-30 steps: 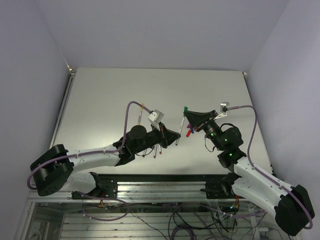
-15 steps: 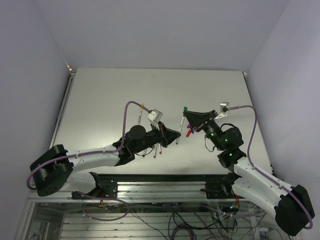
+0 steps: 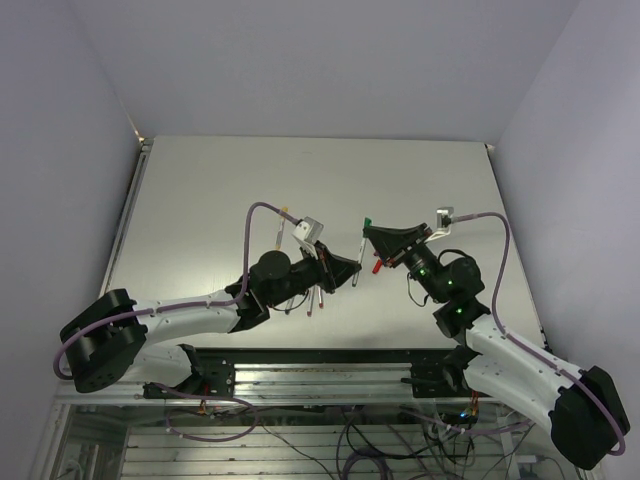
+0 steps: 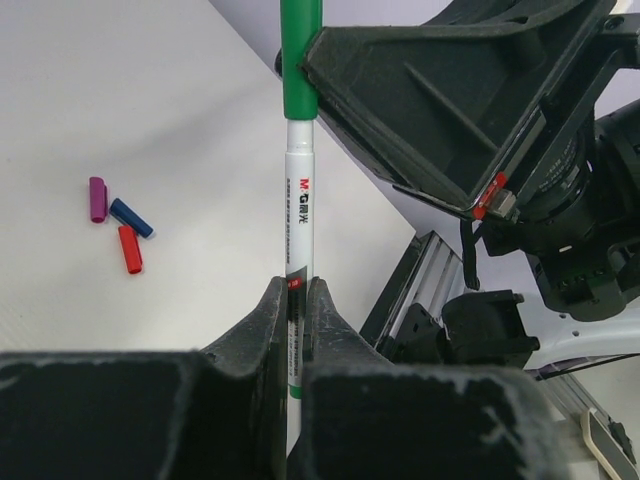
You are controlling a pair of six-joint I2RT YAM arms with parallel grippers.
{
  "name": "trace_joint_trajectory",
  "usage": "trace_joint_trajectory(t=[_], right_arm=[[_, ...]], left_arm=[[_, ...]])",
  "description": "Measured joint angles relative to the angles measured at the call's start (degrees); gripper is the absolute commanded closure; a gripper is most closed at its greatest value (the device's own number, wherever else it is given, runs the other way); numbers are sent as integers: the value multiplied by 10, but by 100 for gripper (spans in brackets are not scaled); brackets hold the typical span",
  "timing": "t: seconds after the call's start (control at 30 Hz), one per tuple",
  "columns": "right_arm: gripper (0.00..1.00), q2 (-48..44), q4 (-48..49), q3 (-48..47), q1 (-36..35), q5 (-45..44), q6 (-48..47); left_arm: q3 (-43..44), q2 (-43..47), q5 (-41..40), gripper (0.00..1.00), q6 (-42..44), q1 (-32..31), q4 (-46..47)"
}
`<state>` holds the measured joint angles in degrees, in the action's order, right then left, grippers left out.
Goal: Insert the pens into the pen caps
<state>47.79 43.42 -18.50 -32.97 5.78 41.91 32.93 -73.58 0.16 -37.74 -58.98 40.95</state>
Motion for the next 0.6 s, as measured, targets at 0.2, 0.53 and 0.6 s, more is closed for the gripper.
trace_joint_trajectory(t=[0.2, 0.53, 0.6], right_arm=[[100, 8, 13, 4, -3, 14, 5], [100, 27, 22, 2, -5, 36, 2], [100, 29, 17, -2, -6, 39, -4]], left_arm=[[-9, 0, -11, 93, -6, 0, 26], [-18, 0, -33, 93, -4, -4, 37], [-18, 0, -38, 93, -1, -5, 35]])
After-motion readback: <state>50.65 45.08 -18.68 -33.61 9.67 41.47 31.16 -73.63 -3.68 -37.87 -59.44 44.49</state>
